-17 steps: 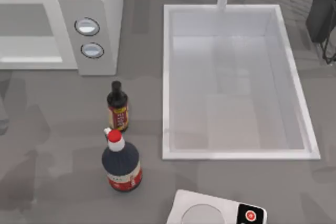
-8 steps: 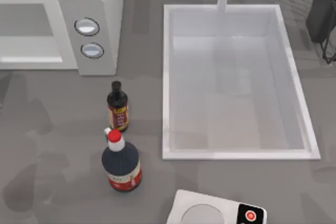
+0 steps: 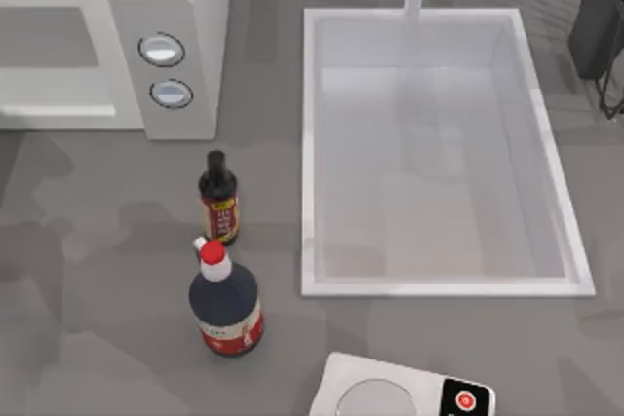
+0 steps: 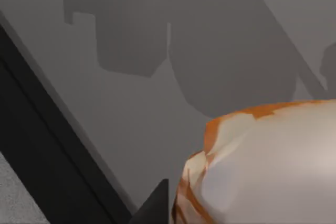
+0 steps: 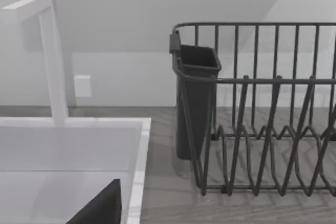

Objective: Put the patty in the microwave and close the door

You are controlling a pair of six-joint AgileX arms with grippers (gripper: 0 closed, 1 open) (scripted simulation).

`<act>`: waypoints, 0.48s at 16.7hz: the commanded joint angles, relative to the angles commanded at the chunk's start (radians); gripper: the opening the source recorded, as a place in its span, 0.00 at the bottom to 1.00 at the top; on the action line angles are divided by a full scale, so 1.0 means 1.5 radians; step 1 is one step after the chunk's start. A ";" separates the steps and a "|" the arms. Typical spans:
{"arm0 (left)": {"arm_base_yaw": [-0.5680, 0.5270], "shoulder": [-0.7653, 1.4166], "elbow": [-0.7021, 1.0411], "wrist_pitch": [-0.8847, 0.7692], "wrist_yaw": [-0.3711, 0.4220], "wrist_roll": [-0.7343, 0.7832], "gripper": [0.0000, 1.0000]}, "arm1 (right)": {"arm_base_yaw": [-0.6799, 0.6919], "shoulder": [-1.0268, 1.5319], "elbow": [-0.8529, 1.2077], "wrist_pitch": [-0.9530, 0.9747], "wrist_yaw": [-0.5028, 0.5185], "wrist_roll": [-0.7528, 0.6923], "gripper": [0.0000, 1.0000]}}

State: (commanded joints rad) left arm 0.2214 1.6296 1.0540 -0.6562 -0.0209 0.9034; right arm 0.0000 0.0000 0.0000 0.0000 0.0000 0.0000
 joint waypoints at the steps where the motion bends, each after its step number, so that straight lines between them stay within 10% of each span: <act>1: 0.005 0.026 -0.007 0.068 0.001 -0.037 0.00 | 0.000 0.000 0.000 0.000 0.000 0.000 1.00; 8: 0.024 0.188 -0.070 0.598 0.058 -0.310 0.00 | 0.000 0.000 0.000 0.000 0.000 0.000 1.00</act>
State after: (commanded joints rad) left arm 0.2569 1.9123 0.9494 0.2413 0.0656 0.4380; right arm 0.0000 0.0000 0.0000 0.0000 0.0000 0.0000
